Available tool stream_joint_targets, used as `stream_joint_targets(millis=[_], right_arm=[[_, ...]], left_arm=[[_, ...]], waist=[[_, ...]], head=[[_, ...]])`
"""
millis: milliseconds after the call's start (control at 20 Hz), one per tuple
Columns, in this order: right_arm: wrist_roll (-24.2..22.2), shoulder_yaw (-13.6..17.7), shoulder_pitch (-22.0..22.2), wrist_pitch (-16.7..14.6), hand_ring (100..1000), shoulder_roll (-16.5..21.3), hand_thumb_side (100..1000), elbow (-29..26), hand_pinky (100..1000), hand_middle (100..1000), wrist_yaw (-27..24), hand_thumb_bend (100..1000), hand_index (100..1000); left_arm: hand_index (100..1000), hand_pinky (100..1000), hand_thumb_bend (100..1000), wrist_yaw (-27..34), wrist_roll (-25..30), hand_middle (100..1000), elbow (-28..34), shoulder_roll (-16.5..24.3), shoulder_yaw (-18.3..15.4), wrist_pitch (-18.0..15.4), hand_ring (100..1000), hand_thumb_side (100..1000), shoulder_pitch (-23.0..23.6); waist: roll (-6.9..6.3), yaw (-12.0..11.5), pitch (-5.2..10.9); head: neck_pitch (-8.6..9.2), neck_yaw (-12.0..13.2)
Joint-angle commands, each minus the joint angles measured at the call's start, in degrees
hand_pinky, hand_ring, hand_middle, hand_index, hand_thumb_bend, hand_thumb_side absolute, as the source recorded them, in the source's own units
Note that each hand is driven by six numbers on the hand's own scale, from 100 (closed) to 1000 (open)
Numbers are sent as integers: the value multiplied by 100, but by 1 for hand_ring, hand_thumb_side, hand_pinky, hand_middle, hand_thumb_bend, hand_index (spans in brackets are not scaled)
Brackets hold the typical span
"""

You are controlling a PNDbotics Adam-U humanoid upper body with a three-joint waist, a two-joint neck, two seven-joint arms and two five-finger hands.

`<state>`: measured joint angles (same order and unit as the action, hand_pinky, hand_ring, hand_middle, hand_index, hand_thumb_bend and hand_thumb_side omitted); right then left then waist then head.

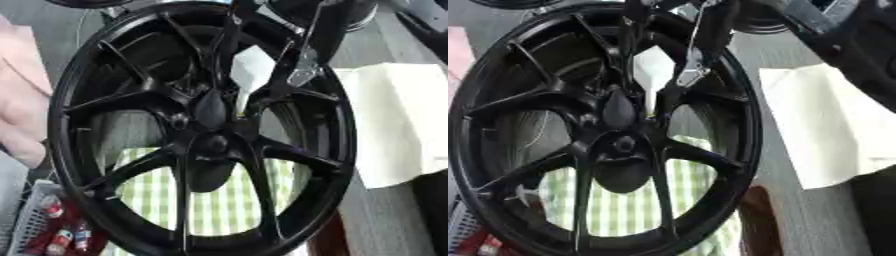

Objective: Pull the pin out of the wheel hub.

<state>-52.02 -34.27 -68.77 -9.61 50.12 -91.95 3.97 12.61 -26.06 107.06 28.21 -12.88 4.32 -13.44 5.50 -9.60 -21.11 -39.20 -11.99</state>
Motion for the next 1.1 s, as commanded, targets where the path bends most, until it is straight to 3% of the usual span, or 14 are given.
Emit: stream_joint_targets(millis=[50,450,1050,1100], right_arm=[[6,110,-115,-6,818,84,331,12,879,721,39,516,801],[6,157,-48,38,801,24,252,288,871,702,303,523,787],[6,170,-48,-22,801,-13,250,405,871,702,417,525,787],[6,184,-7,12,776,-34,230,461,864,644,409,466,737]], left_arm=[[692,726,442,20,-10,689,64,104,-57,3,742,664,-17],[691,727,437,13,-11,690,71,56,-70,4,741,668,-18],[691,727,437,9,-10,690,75,48,-71,7,741,668,-15],[690,728,434,9,-9,691,74,32,-75,6,740,672,-13]], waist=[[-42,-8,140],[-39,-61,59],[-41,-66,51],[-47,-85,28]], head=[[12,-21],[31,-52],[33,-56],[24,-82]])
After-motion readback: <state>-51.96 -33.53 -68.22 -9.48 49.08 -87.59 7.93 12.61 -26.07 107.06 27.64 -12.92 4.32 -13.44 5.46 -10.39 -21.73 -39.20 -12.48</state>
